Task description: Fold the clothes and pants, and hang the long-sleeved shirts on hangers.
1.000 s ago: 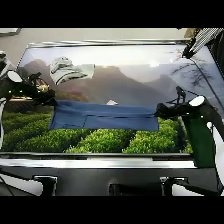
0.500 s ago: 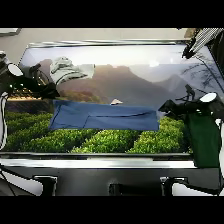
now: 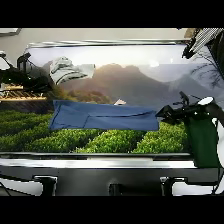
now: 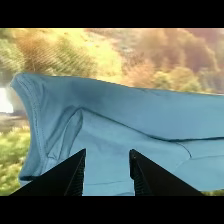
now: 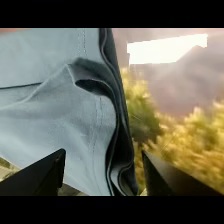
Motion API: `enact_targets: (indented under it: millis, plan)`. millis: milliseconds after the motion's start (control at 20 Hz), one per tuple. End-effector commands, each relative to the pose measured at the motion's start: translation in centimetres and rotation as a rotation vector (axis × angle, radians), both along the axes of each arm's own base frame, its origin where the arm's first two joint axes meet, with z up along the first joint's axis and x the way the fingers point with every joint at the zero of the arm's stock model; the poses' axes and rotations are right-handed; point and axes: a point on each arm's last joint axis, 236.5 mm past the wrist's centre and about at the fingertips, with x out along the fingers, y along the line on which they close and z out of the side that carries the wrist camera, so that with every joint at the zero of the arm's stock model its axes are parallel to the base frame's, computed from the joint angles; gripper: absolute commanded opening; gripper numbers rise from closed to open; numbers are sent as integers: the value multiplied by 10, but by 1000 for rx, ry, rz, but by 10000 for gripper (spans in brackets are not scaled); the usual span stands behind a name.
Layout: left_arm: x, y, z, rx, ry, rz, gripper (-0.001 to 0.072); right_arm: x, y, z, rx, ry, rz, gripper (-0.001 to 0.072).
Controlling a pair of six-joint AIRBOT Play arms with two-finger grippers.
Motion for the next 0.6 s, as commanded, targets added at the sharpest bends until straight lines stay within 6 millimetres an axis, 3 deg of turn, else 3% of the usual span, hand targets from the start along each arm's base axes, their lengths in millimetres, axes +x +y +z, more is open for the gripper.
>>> enact_targets:
  millis: [0,200,250,400,450,550]
  plan:
    - [-1,1,6,7,-12,-1,334,-7,8,-16,34,12,-13,539]
    - [-1,0,6,4,-9,8,333,-12,16,-24,71,12,-38,509]
    - [-1,0,6,2,-8,13,334,-10,19,-24,76,5,-42,465]
    - [-1,-1,7,-12,-1,33,333,-4,37,-27,49,-27,-5,446]
    - [-1,-4,8,-24,-1,30,333,-2,45,-29,36,-38,12,374]
    - [-2,-13,10,-61,2,22,314,1,58,-27,30,-49,36,54]
